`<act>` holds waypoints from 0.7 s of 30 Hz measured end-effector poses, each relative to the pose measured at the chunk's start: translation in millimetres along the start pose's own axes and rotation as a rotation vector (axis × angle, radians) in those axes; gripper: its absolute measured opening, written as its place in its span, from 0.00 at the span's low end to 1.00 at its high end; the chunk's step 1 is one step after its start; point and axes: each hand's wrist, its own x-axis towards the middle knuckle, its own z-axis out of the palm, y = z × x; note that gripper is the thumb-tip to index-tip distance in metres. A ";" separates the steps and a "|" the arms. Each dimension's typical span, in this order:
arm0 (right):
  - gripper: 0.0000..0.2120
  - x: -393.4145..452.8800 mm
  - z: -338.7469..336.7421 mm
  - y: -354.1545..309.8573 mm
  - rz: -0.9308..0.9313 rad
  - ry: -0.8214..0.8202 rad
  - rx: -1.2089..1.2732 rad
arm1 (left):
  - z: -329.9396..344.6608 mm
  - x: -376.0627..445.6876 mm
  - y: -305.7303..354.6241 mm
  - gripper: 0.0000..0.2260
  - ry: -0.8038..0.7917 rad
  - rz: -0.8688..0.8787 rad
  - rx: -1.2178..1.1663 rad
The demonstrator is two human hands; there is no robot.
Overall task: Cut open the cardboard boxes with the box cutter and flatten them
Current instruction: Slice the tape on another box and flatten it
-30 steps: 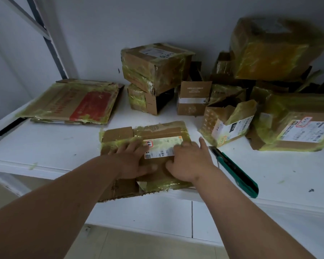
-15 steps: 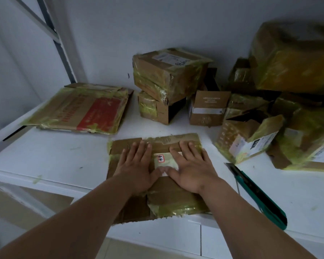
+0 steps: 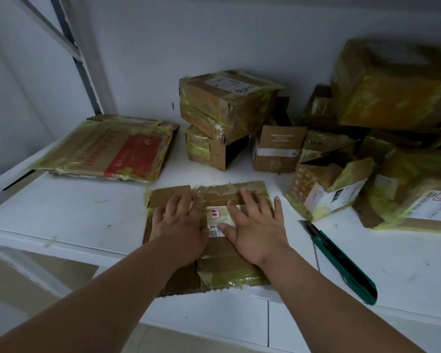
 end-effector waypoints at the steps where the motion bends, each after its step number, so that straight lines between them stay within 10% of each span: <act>1: 0.30 -4.6 -0.9 -3.0 -0.004 0.043 -0.003 | -1.4 -4.2 2.2 0.32 -0.025 0.012 -0.022; 21: 0.36 -51.3 3.8 2.4 -0.001 -0.165 0.054 | 19.2 -31.9 -5.4 0.58 -0.159 0.153 0.029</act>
